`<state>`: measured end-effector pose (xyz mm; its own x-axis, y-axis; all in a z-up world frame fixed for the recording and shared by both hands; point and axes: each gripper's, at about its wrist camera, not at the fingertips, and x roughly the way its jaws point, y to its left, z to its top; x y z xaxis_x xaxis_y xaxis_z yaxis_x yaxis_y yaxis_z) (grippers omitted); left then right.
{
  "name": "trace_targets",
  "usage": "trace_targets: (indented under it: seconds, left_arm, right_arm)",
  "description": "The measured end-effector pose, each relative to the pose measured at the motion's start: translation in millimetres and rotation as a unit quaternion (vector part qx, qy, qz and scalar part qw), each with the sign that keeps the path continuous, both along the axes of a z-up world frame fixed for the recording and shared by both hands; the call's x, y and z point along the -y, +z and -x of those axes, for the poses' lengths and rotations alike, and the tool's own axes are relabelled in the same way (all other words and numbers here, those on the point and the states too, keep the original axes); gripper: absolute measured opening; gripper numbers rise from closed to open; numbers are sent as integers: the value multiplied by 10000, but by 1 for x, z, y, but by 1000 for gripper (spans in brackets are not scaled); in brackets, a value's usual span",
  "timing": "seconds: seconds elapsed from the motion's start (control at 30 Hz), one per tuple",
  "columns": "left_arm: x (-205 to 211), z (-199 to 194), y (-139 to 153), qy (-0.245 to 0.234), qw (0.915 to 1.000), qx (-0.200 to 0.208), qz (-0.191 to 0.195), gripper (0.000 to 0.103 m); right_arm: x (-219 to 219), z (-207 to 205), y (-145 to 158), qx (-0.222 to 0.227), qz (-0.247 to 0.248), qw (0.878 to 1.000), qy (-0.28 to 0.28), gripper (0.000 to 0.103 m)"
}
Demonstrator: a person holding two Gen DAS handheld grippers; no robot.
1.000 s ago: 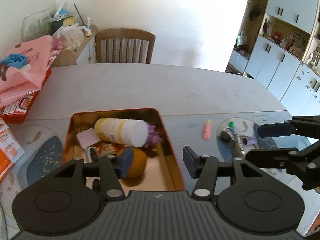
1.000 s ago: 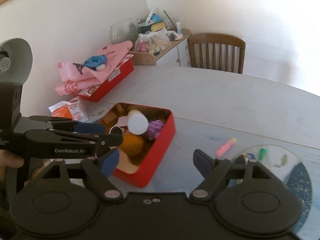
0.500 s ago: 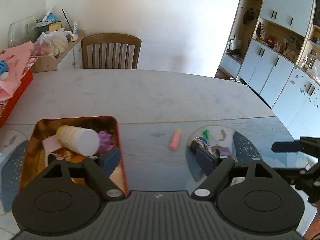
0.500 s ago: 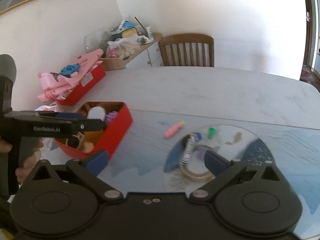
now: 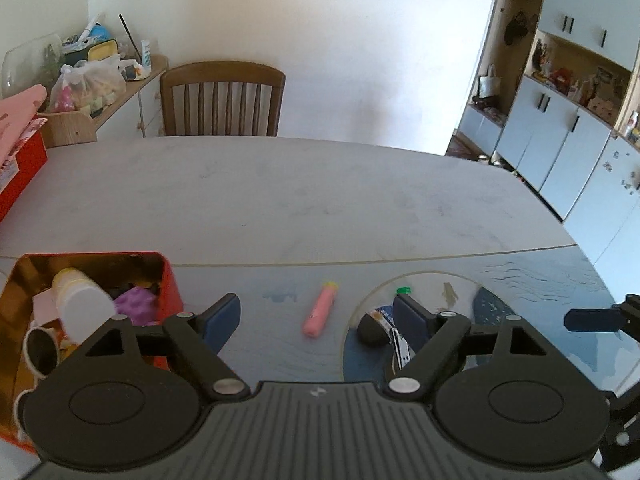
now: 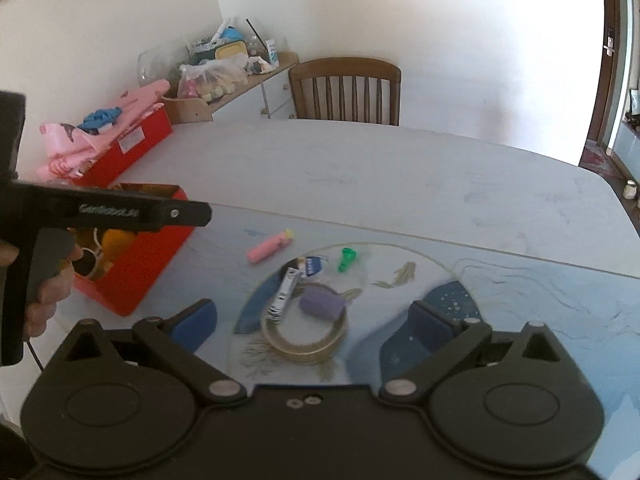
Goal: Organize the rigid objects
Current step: 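Move the left gripper to the pink tube while the right gripper approaches the purple eraser, then grasp the pink tube with the left gripper while the right gripper grasps the purple eraser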
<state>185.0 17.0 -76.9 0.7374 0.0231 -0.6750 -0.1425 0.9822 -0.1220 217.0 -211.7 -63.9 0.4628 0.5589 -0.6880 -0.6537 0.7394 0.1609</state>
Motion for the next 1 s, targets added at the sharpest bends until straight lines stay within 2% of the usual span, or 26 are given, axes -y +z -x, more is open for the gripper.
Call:
trace_targets:
  seconds: [0.13, 0.23, 0.4, 0.67, 0.77, 0.83, 0.93, 1.0]
  left_arm:
    - [4, -17, -13, 91, 9998, -105, -131, 83]
    - [2, -29, -24, 161, 9995, -248, -87, 83]
    - [-1, -47, -47, 232, 9978, -606, -105, 83]
    - [4, -63, -66, -89, 9966, -760, -305, 83]
    - [5, -67, -72, -147, 9961, -807, -317, 83]
    - [6, -68, -74, -193, 9961, -807, -303, 83]
    - [7, -71, -75, -255, 9959, -787, -364, 82]
    - [8, -72, -77, -329, 9958, -771, -374, 76]
  right_arm:
    - [-1, -10, -8, -19, 114, 9998, 163, 97]
    - [-6, -17, -16, 16, 258, 9992, 314, 94]
    - [-18, -27, -31, 42, 538, 9968, 597, 84]
    - [-39, -34, -43, 140, 777, 9884, 1296, 68]
    - [-44, -36, -47, 126, 851, 9858, 1439, 56]
    - [-45, -38, -49, 108, 853, 9856, 1458, 56]
    - [-47, -41, -50, 117, 848, 9845, 1531, 49]
    - [-49, -43, -51, 156, 885, 9835, 1570, 47]
